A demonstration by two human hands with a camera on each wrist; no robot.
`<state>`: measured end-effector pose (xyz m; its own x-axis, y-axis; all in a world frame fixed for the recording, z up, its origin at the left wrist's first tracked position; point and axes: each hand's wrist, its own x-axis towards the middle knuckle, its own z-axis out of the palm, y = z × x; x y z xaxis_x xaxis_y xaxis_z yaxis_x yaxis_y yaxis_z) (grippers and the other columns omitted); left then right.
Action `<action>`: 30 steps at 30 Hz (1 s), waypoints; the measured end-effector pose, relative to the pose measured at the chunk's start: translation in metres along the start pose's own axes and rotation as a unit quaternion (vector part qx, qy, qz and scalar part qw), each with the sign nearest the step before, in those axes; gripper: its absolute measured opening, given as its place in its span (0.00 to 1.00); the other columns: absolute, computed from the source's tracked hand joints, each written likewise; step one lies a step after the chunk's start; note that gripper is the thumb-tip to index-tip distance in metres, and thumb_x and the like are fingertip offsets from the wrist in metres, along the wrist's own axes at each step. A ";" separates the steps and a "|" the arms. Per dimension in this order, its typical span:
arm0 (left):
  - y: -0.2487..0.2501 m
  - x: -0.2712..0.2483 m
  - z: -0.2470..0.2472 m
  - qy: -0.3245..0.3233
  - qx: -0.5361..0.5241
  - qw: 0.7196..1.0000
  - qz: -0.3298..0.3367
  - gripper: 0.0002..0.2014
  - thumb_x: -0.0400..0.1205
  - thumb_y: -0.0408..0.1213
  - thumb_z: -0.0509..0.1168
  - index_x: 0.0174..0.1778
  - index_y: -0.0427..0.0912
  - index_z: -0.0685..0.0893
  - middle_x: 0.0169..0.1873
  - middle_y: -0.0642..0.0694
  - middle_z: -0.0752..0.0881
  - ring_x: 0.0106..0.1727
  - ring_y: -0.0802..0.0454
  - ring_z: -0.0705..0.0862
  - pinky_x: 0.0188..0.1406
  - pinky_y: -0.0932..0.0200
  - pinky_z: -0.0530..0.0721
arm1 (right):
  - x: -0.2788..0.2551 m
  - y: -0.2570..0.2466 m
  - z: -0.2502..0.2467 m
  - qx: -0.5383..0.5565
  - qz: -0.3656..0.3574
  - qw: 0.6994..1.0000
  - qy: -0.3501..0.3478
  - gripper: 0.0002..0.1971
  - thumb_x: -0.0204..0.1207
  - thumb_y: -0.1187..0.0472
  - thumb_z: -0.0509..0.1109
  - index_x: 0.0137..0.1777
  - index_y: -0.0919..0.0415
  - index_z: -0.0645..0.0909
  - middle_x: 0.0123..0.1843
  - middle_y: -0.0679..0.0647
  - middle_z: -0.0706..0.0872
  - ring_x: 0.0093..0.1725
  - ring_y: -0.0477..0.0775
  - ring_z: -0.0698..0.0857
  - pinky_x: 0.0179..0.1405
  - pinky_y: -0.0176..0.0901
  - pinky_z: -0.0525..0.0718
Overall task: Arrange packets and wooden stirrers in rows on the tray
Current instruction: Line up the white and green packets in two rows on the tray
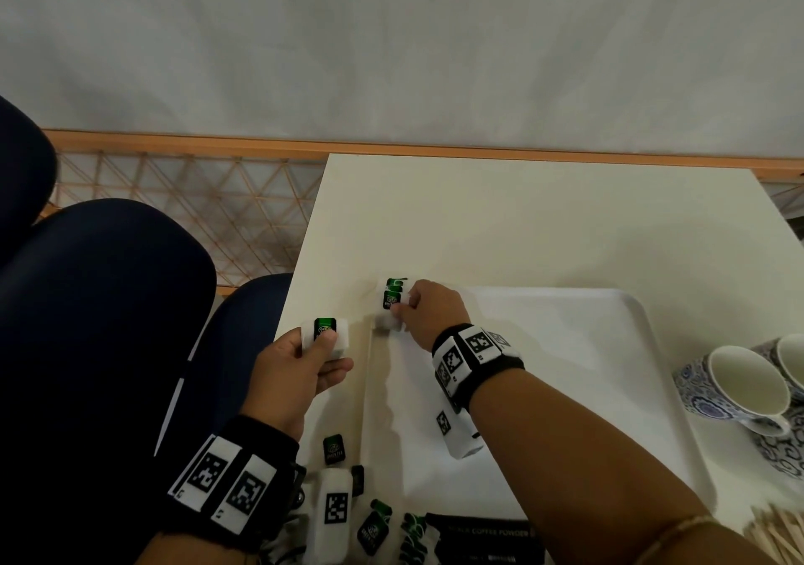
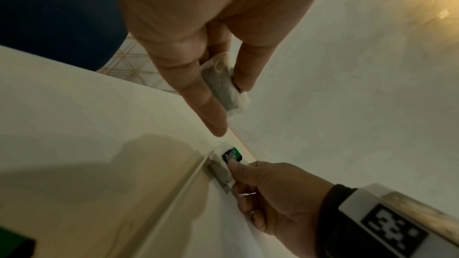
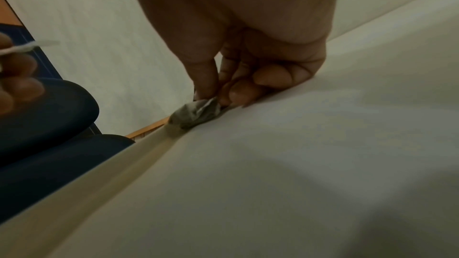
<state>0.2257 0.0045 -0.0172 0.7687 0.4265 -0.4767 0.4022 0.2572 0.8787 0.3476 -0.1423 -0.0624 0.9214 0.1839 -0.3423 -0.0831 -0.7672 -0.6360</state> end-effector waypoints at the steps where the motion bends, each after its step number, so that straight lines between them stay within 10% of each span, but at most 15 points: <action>1: 0.000 0.000 0.000 -0.004 0.002 1.000 -0.003 0.05 0.84 0.33 0.64 0.49 0.39 0.85 0.39 0.38 0.89 0.41 0.43 0.90 0.35 0.62 0.89 | 0.000 0.000 0.000 0.005 0.002 1.000 0.001 0.19 0.77 0.51 0.71 0.31 0.50 0.64 0.42 0.53 0.81 0.41 0.55 0.78 0.40 0.43 0.75; 14: 0.000 0.000 0.001 -0.025 0.012 0.999 -0.023 0.07 0.85 0.33 0.62 0.49 0.39 0.85 0.40 0.37 0.89 0.45 0.41 0.90 0.41 0.55 0.88 | -0.012 0.000 -0.009 0.103 -0.005 0.994 0.038 0.18 0.73 0.45 0.74 0.48 0.56 0.73 0.40 0.50 0.81 0.41 0.53 0.80 0.40 0.44 0.79; 21: 0.005 -0.002 0.015 -0.069 0.040 0.997 -0.011 0.07 0.86 0.35 0.61 0.50 0.37 0.84 0.42 0.37 0.91 0.43 0.41 0.91 0.39 0.57 0.89 | -0.046 -0.011 -0.015 0.178 -0.104 0.960 -0.191 0.15 0.73 0.45 0.75 0.41 0.58 0.85 0.34 0.47 0.85 0.32 0.44 0.82 0.40 0.39 0.82; 30: 0.005 -0.002 0.012 -0.017 0.083 0.996 -0.029 0.03 0.84 0.33 0.64 0.51 0.38 0.80 0.47 0.37 0.85 0.42 0.39 0.90 0.45 0.51 0.89 | -0.034 0.008 -0.006 0.045 -0.076 0.995 -0.048 0.22 0.77 0.54 0.71 0.24 0.55 0.68 0.25 0.48 0.70 0.27 0.46 0.68 0.27 0.36 0.66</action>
<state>0.2320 -0.0057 -0.0109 0.7569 0.3849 -0.5282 0.5210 0.1326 0.8432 0.3183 -0.1583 -0.0513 0.8861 0.3547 -0.2983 0.0178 -0.6692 -0.7429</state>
